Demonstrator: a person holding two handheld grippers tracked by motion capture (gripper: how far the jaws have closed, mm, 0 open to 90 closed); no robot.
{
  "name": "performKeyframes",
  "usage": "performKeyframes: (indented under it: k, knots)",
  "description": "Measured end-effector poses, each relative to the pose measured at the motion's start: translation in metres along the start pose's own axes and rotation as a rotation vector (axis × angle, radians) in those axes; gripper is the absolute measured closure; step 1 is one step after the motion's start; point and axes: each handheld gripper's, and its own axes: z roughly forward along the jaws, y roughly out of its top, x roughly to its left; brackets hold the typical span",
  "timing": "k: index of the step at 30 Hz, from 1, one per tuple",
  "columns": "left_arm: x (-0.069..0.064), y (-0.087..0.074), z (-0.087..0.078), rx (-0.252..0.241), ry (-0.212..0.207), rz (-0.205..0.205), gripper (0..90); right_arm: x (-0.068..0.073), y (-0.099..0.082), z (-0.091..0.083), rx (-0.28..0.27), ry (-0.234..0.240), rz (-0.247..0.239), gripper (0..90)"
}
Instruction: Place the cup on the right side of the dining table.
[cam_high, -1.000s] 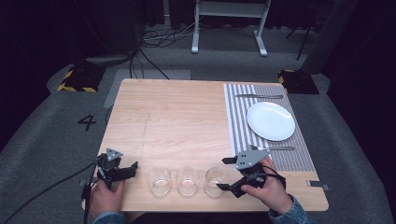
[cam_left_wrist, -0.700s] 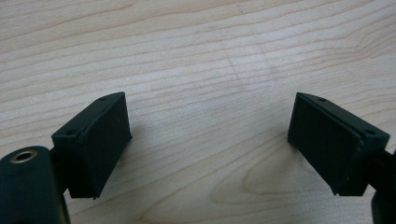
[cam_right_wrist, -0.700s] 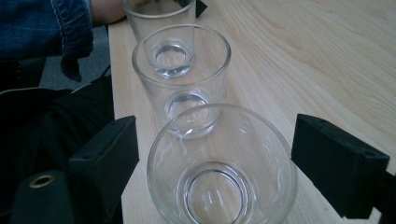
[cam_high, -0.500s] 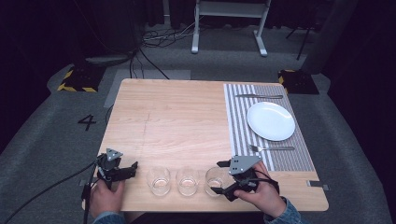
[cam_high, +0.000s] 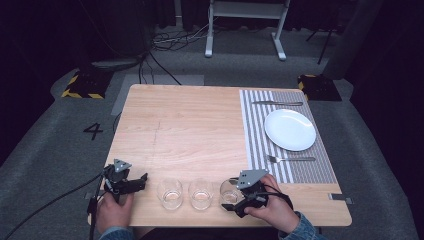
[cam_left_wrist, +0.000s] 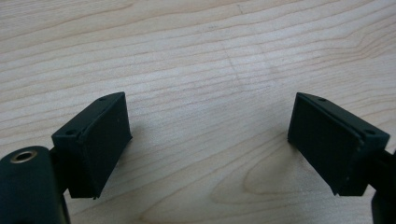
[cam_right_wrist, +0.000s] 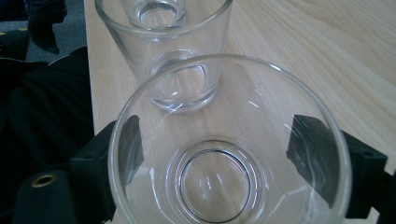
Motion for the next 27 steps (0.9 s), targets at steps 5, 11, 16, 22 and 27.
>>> performKeyframes:
  k: [5, 11, 16, 22, 27]
  knots:
    - [0.000, 0.000, 0.000, 0.000, 0.000, 0.000, 13.3, -0.001, -0.002, 0.002, -0.011, 0.002, -0.013, 17.9]
    - [0.000, 0.000, 0.000, 0.000, 0.000, 0.000, 13.3, 0.000, -0.003, 0.001, -0.011, -0.004, -0.010, 18.2]
    - [0.000, 0.000, 0.000, 0.000, 0.000, 0.000, 13.3, -0.001, -0.001, 0.000, 0.009, -0.004, -0.014, 18.3]
    - [0.000, 0.000, 0.000, 0.000, 0.000, 0.000, 13.4, -0.002, 0.001, -0.004, 0.046, -0.015, -0.020, 18.3]
    - [0.000, 0.000, 0.000, 0.000, 0.001, 0.000, 13.3, -0.004, 0.005, -0.013, 0.064, -0.026, -0.004, 18.3]
